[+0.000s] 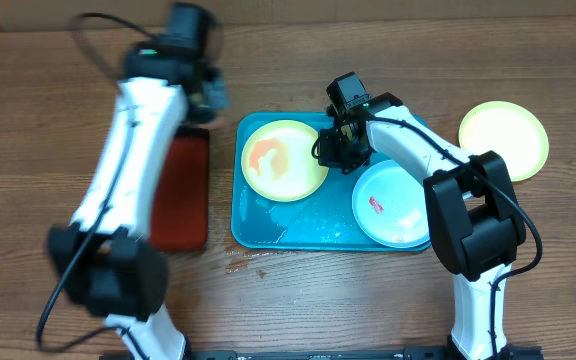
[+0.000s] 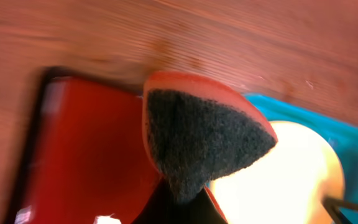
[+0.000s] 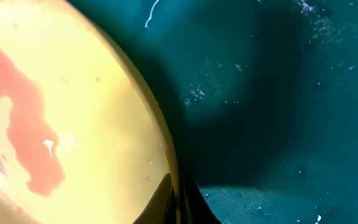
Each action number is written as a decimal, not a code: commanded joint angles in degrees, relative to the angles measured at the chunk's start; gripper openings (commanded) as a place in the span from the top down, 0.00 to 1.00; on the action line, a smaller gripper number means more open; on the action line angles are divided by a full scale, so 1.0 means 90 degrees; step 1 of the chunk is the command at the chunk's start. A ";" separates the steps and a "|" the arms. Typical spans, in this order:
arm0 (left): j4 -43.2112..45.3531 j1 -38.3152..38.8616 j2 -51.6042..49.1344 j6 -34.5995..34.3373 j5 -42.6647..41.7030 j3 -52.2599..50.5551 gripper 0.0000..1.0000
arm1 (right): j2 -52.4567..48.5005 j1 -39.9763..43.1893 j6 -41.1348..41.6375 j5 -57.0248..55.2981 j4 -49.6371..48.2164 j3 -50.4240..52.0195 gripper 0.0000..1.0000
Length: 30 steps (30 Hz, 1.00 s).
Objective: Clean dirty plates on tray and stack at the side
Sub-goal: 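Lift the sponge away and return the left gripper over the red tray, then lift the yellow plate with the right gripper and carry it right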
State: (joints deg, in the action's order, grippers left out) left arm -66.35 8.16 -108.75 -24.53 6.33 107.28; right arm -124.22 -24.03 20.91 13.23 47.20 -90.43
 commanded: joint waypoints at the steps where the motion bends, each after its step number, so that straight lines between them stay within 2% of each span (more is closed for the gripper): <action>1: -0.0578 -0.0797 0.0478 -0.0136 0.0359 0.0158 0.96 | 0.0440 -0.0221 -0.0673 -0.0493 0.0134 -0.0313 0.96; 4: -0.0923 -0.1078 0.0459 -0.0138 0.0350 0.0027 0.96 | 0.0687 -0.0457 -0.0690 -0.1178 0.0282 -0.0554 0.96; 8: -0.0879 -0.1200 0.0452 -0.0141 0.0294 -0.0427 0.96 | 0.0967 -0.0918 -0.1025 -0.2484 0.0636 -0.0928 0.96; 15: -0.0573 -0.1202 0.0452 -0.0330 0.0325 -0.1277 0.96 | 0.1052 -0.1870 -0.1515 -0.5863 0.1018 -0.1178 0.96; 19: -0.0418 -0.1202 0.0449 -0.0325 0.0406 -0.1605 0.96 | 0.1052 -0.2336 -0.2317 -0.7623 0.1027 -0.1178 0.96; 22: -0.0410 -0.1205 0.0449 -0.0325 0.0612 -0.1695 0.96 | 0.1052 -0.2671 -0.2946 -0.8488 0.0843 -0.1178 0.96; 30: -0.0401 -0.1207 0.0449 -0.0321 0.0850 -0.1702 0.96 | 0.1052 -0.3230 -0.5450 -0.9173 0.0221 -0.1178 0.96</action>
State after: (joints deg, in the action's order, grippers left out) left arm -70.26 -2.72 -104.38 -26.70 11.99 92.27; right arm -116.20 -51.96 -16.23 -62.43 50.57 -99.96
